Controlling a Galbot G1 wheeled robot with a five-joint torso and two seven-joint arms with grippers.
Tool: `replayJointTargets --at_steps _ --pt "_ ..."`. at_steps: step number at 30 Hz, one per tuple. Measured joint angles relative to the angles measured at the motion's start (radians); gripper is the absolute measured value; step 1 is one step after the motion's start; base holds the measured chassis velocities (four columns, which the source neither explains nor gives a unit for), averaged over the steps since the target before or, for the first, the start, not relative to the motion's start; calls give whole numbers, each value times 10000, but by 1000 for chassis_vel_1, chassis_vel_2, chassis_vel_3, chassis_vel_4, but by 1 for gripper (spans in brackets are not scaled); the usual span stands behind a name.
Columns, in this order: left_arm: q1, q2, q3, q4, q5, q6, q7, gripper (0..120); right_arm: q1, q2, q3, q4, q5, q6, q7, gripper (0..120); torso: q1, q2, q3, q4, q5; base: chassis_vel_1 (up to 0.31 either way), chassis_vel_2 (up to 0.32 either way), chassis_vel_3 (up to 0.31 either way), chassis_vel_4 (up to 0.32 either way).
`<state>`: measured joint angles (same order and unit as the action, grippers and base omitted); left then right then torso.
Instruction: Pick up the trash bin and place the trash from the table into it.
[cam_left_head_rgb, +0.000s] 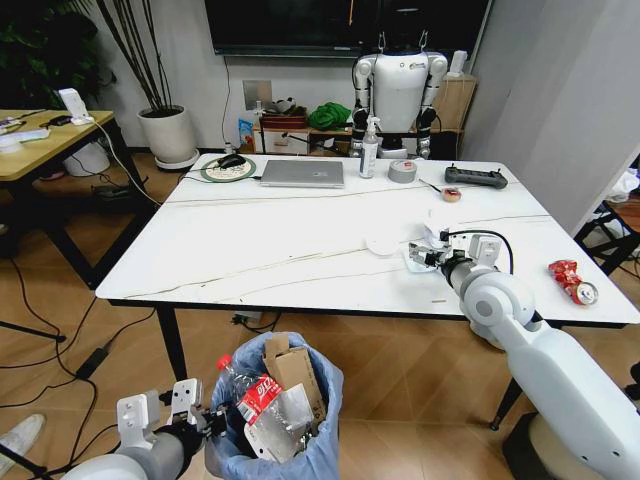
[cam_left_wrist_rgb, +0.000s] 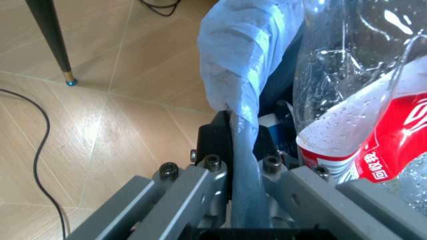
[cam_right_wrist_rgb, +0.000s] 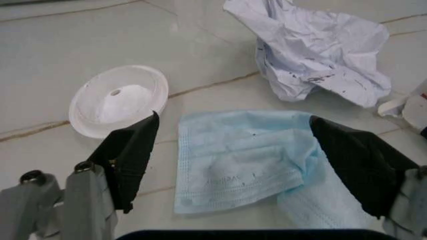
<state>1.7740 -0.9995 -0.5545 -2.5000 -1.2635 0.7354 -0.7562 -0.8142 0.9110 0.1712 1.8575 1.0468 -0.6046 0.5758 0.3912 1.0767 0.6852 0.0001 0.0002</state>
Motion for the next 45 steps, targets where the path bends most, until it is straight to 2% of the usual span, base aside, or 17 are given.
replayJointTargets --at_steps 3,9,11,14,16,20,21,22,24,27,28,45 --pt "-11 -9 2 0 -5 0 17 0 -187 -40 1 -85 -94 -29 -104 67 0 0 0 0 0 0 0 0 0" --pt "10 -24 8 0 -8 0 32 0 -432 -114 59 -188 -327 57 -343 63 0 0 0 -1 -1 0 0 0 0" --pt "15 -22 17 0 -9 0 39 0 -471 -108 53 -203 -424 218 -352 52 0 0 0 -1 -2 0 0 0 0" --pt "23 -15 18 0 -9 0 42 0 -488 -87 41 -205 -473 282 -352 48 0 0 0 -1 -2 0 0 0 0" --pt "47 -1 13 0 -9 0 47 0 -528 -62 23 -205 -511 328 -334 38 0 0 0 0 -2 0 0 0 0" --pt "82 3 8 0 -9 0 49 0 -585 -59 8 -189 -595 340 -327 30 0 0 0 0 -2 0 0 0 0" --pt "89 2 8 0 -9 0 50 0 -597 -59 5 -184 -629 344 -328 23 0 0 0 0 -2 0 0 0 0" --pt "94 2 8 0 -9 0 50 0 -602 -60 3 -183 -644 346 -330 22 0 0 0 0 -2 0 0 0 0" --pt "105 -2 8 0 -9 0 52 0 -627 -62 -1 -178 -709 354 -341 8 0 0 0 0 -2 0 0 0 0" --pt "110 -5 9 0 -9 0 52 0 -636 -63 -4 -176 -735 358 -346 7 0 0 0 0 -2 0 0 0 0" --pt "110 -6 10 0 -9 0 53 0 -646 -64 -7 -174 -759 362 -350 0 0 0 0 0 -2 0 0 0 0" --pt "306 50 -4 0 40 0 72 0 -1036 -125 23 129 -1458 637 -520 0 0 0 0 0 -3 0 0 0 0"
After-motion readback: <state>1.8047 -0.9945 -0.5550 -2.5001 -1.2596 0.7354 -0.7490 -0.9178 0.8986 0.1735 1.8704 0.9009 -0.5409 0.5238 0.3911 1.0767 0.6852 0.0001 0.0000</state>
